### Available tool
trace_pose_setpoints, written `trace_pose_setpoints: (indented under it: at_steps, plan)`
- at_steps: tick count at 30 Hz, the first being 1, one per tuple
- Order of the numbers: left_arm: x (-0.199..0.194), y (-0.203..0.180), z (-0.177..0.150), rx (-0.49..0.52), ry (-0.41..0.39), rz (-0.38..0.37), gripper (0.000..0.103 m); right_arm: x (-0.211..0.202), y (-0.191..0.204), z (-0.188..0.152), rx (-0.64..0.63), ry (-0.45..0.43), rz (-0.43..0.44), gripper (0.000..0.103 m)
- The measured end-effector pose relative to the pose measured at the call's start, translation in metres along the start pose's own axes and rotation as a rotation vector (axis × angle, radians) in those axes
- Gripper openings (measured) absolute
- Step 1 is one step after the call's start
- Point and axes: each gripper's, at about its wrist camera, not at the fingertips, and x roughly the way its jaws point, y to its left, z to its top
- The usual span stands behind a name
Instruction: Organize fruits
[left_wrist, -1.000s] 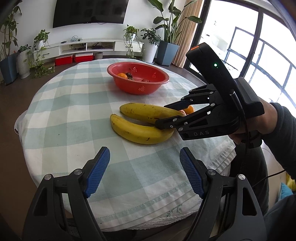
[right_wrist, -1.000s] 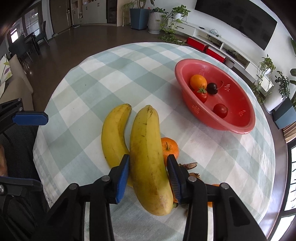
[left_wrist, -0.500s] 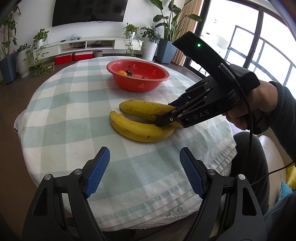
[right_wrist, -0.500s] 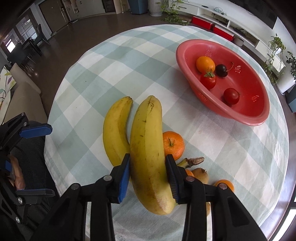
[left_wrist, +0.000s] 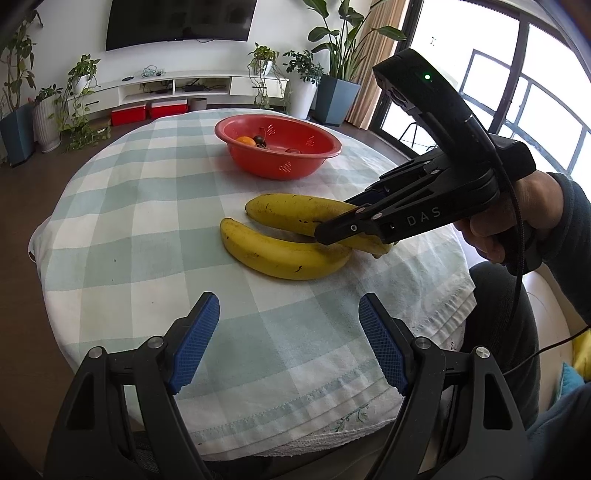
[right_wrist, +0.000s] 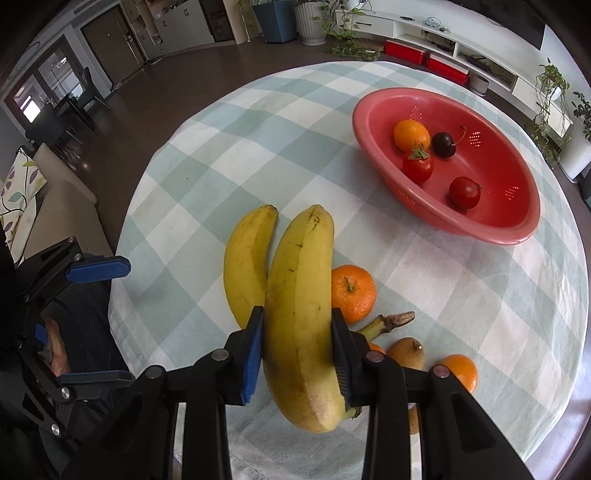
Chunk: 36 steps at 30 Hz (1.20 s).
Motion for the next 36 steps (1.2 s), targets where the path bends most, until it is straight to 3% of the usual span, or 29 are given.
trace_pose_setpoints:
  at_steps: [16,26,36]
  plan:
    - [0.001,0.000,-0.001,-0.001,0.002,0.003,0.077,-0.007,0.002,-0.014,0.043,-0.059,0.055,0.036]
    - [0.004,-0.003,0.000,0.016,0.020,0.008,0.077,-0.037,-0.010,-0.028,0.142,-0.199,0.146,0.036]
    - [0.021,-0.027,0.008,0.051,0.047,-0.028,0.077,-0.076,-0.048,-0.060,0.300,-0.363,0.160,0.036]
